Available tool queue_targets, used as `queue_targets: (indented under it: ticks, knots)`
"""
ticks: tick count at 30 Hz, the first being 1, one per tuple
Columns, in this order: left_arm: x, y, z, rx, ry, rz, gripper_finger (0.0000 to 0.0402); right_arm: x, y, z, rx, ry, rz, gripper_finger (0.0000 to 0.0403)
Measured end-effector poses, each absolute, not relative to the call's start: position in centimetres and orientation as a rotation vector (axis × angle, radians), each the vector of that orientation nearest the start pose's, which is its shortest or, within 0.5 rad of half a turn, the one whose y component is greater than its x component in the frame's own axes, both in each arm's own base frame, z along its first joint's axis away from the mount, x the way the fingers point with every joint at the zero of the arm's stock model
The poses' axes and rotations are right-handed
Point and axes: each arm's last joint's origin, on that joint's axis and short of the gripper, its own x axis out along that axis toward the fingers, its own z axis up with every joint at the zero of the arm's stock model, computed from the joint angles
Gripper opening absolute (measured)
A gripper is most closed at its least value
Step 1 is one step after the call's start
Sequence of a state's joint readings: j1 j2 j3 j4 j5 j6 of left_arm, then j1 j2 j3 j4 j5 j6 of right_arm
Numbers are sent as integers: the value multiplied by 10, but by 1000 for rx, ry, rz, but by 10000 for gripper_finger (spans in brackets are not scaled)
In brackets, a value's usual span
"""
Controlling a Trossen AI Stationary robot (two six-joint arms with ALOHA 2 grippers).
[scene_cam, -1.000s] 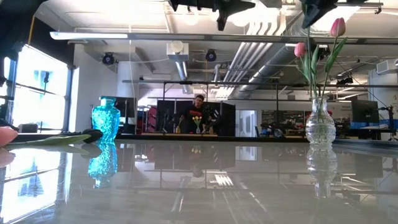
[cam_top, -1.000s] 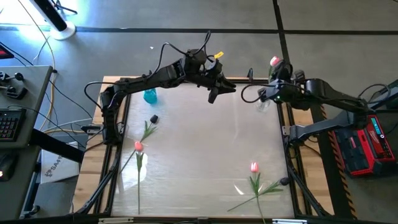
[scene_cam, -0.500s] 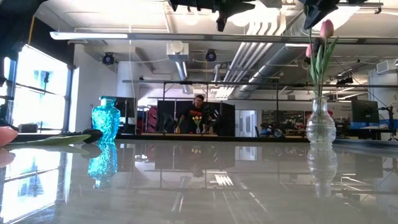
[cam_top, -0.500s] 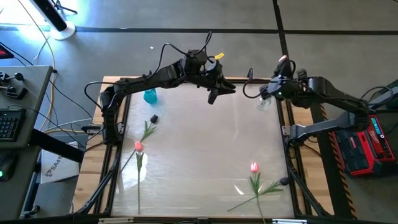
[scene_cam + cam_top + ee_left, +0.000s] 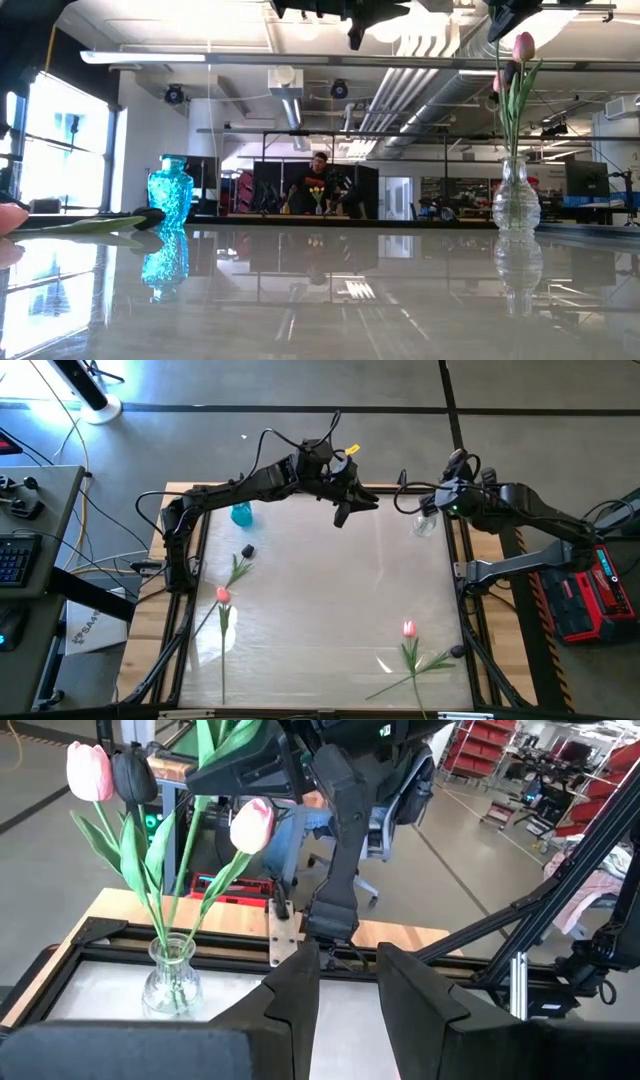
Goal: Sort flowers into vase by color
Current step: Put the black flower into the transparent vase
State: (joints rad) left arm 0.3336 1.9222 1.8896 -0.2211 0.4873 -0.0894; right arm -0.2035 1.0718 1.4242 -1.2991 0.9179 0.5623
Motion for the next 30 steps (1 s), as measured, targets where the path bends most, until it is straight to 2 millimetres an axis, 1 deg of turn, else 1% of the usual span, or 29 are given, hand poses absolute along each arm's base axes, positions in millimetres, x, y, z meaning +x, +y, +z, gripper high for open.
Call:
queue_targets:
  ticks: [4, 10, 17, 22, 30]
  knots:
    - [428, 134, 380, -192, 240, -142, 92, 147, -54, 407, 104, 610, -1238, 0]
    - [428, 134, 379, -195, 246, -142, 92, 144, -57, 400, 155, 679, -1271, 0]
    - [427, 134, 376, -200, 274, -141, 92, 146, -57, 399, 198, 668, -1274, 0]
    - [427, 134, 377, -200, 274, -141, 92, 153, -59, 396, 208, 670, -1292, 2]
    - [426, 133, 375, -208, 292, -141, 92, 163, -62, 387, 193, 681, -1386, 23]
